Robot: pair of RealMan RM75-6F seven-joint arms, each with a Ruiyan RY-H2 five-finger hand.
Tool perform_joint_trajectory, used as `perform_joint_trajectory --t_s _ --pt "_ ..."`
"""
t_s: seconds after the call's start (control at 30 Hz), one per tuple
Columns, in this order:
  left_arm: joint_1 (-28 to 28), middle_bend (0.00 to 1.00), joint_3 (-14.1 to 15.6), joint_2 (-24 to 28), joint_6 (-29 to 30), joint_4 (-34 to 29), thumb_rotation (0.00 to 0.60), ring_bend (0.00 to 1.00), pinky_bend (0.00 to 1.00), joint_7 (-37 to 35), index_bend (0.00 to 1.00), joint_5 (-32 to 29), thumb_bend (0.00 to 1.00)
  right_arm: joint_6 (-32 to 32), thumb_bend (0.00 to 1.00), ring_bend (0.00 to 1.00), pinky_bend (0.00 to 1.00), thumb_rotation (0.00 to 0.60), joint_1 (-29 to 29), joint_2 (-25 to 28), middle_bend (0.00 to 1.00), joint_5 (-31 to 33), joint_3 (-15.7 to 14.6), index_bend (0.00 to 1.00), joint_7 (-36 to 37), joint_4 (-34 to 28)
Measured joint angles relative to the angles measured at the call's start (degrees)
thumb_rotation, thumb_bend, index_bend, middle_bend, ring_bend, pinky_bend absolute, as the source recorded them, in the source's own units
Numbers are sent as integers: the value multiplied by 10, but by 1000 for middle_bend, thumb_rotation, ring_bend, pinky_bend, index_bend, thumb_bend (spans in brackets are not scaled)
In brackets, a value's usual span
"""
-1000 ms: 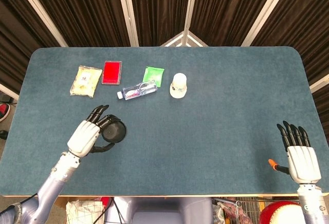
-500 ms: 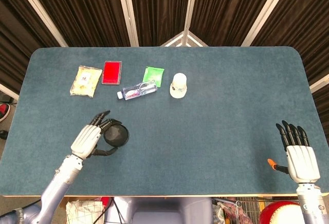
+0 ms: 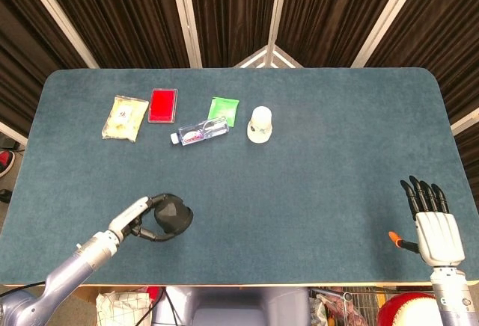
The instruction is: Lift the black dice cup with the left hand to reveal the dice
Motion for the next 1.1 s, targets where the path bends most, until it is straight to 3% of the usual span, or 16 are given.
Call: perform_joint_trajectory --t_s 0.1,0.33,0.47,0.57,0.7,1.1 --pt "8 389 2 -28 69 29 600 0 0 105 483 25 453 1 151 31 11 600 0 1 24 0 0 42 3 1" --pt "28 388 8 -123 246 139 600 0 0 463 481 96 453 1 151 30 11 600 0 1 24 -1 0 42 8 3" --pt "35 388 10 -183 337 222 600 0 0 580 481 133 454 4 150 30 11 600 -3 1 24 -4 -3 42 6 1" --pt "36 388 12 -208 361 256 600 0 0 605 482 143 453 0 150 30 11 600 -1 0 24 -2 -2 42 5 2" --pt "34 387 12 -216 352 261 600 0 0 577 481 141 453 -2 151 30 11 600 1 0 23 -1 -1 42 6 2" --pt "13 384 -1 -219 250 251 600 0 0 474 475 40 453 -6 150 30 10 600 1 1 24 3 -1 42 11 7"
